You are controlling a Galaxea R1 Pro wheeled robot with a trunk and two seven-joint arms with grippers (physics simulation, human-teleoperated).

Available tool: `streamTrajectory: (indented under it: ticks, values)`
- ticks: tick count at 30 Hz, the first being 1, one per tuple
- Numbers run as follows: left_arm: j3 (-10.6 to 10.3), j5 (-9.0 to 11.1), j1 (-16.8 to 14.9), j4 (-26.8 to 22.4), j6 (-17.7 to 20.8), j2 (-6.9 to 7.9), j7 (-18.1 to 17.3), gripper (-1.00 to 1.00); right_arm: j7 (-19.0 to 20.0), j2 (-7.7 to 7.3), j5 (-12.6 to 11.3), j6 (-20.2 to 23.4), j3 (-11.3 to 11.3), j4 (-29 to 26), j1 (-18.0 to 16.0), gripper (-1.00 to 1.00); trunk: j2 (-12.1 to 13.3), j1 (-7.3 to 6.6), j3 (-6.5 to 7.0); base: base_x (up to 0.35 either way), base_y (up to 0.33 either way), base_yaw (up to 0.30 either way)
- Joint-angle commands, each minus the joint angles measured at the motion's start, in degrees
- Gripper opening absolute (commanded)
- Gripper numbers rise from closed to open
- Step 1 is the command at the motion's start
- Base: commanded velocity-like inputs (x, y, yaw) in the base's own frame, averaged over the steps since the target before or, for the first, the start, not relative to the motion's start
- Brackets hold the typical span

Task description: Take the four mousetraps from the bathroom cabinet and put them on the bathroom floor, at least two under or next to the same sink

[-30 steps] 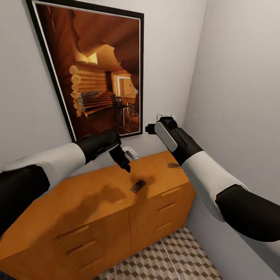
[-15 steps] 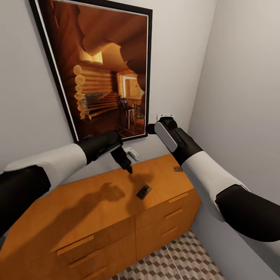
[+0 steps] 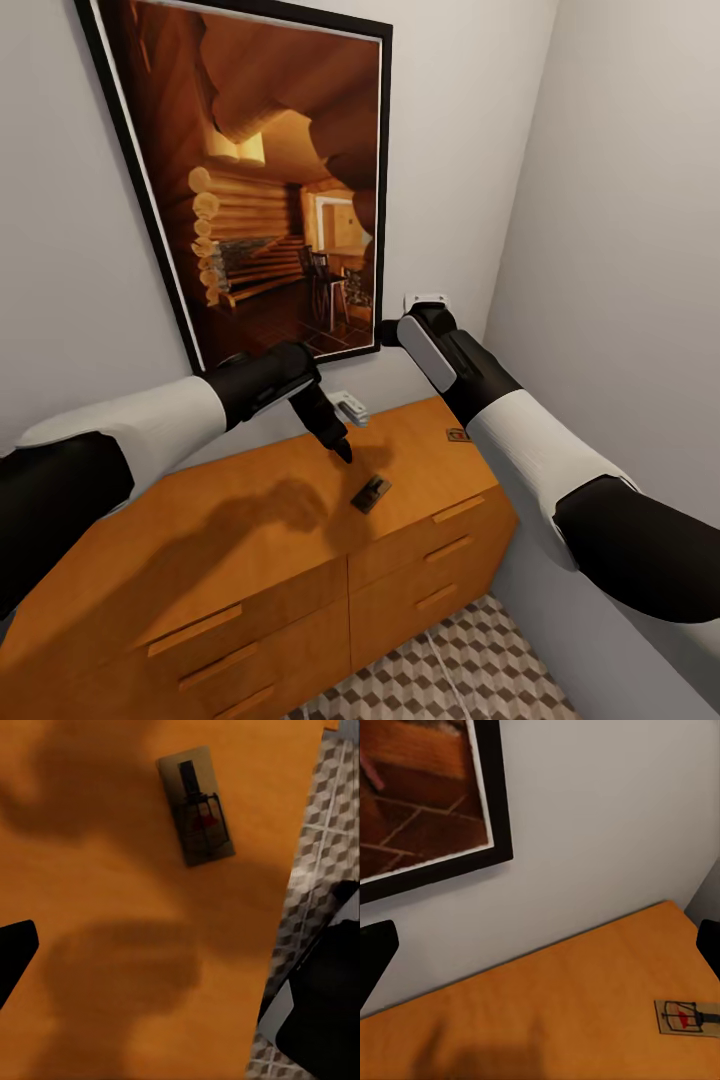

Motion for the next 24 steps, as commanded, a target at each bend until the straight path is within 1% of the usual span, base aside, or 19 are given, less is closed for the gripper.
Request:
streamTrajectory:
  ticks: [1, 4, 8, 17, 19, 21, 24]
  values:
    - [-0.24, 0.06, -0.01, 0.01, 0.11, -0.11, -0.87, 1.0, -0.58, -0.04, -0.59, 0.05, 0.2, -0.04, 0.04, 1.0, -0.14, 0.04, -0.14, 0.0, 0.0, 0.0]
    - [-0.24, 0.03, 0.3, 0.0, 0.06, -0.3, -2.27, 1.0, -0.58, -0.02, -0.57, 0.05, 0.2, -0.1, 0.45, 1.0, -0.14, 0.04, -0.14, 0.0, 0.0, 0.0]
    - [-0.23, -0.04, 0.54, 0.06, 0.03, -0.47, -3.12, 1.0, -0.58, 0.02, -0.55, 0.05, 0.2, -0.28, 0.81, 1.0, -0.14, 0.04, -0.14, 0.0, 0.0, 0.0]
    - [0.3, -0.1, 0.64, 0.14, -0.02, -0.72, -3.18, 1.0, -0.63, -0.03, -0.41, 0.05, 0.2, -0.43, 0.96, 1.0, -0.14, 0.04, -0.14, 0.0, 0.0, 0.0]
    - [0.83, -0.1, 0.65, 0.18, -0.08, -0.74, -3.16, 1.0, -0.64, -0.03, -0.4, 0.05, 0.2, -0.33, 0.97, 1.0, -0.14, 0.04, -0.14, 0.0, 0.0, 0.0]
    - [1.77, -0.11, 0.65, 0.24, -0.18, -0.72, -3.12, 1.0, -0.65, -0.07, -0.39, 0.03, 0.2, -0.26, 0.98, 1.0, -0.14, 0.04, -0.14, 0.0, 0.0, 0.0]
    - [4.07, -0.15, 0.65, 0.43, -0.38, -0.57, -3.06, 1.0, -0.66, -0.1, -0.39, -0.12, 0.2, -0.21, 0.98, 1.0, -0.14, 0.04, -0.14, 0.0, 0.0, 0.0]
